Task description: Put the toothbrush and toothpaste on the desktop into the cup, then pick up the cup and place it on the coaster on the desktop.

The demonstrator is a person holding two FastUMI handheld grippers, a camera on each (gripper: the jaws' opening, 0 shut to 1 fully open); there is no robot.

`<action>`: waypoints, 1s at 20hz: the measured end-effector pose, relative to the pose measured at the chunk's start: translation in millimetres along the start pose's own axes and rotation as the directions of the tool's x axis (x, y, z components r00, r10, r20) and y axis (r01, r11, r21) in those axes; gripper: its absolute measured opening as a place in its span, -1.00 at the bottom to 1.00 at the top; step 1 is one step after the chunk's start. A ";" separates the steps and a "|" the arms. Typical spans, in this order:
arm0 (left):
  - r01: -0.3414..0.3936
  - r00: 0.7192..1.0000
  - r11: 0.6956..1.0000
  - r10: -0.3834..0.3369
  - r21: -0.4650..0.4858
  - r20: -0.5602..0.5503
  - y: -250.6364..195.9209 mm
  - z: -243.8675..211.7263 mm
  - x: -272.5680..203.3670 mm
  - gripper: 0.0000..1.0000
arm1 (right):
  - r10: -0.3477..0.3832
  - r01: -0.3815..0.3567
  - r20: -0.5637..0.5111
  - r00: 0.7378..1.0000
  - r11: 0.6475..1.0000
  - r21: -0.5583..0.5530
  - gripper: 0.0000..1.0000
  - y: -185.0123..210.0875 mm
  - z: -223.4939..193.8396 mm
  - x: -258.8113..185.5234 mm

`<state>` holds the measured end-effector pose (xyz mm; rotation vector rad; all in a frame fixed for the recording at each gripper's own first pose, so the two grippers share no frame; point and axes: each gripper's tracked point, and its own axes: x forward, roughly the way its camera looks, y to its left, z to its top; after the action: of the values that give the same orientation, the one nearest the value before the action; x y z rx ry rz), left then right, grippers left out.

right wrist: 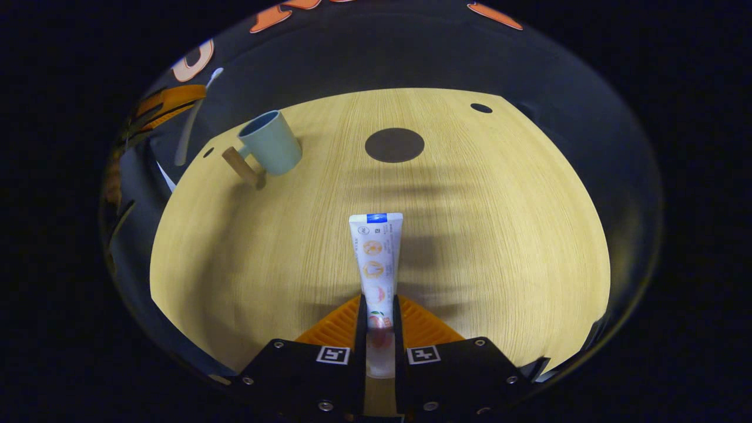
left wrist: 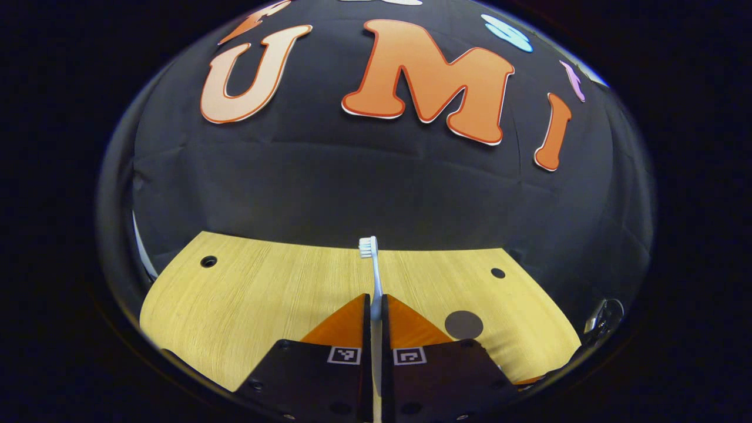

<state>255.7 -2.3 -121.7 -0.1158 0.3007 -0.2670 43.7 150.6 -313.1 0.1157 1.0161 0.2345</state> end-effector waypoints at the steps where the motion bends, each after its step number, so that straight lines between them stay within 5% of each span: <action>1: 0.015 1.000 1.000 -0.015 -0.002 0.019 -3.0 2.4 5.9 -0.89 | 0.003 -0.004 0.010 1.000 1.000 0.006 -0.58 -0.9 3.2 -4.8; 6: 0.085 0.988 0.996 -0.082 -0.014 0.134 -12.4 24.1 32.8 -0.89 | -0.024 0.024 0.057 0.998 1.000 -0.012 -0.58 -0.6 7.9 -18.0; 20: 0.040 0.969 0.995 -0.060 0.090 0.240 -1.5 28.3 91.0 -0.88 | -0.083 0.083 0.056 0.995 0.997 -0.002 -0.58 3.6 3.5 -12.3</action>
<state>347.8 -26.8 -119.8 -0.0716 0.0432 -0.3118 40.0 151.1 -300.4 0.0752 0.9625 0.1570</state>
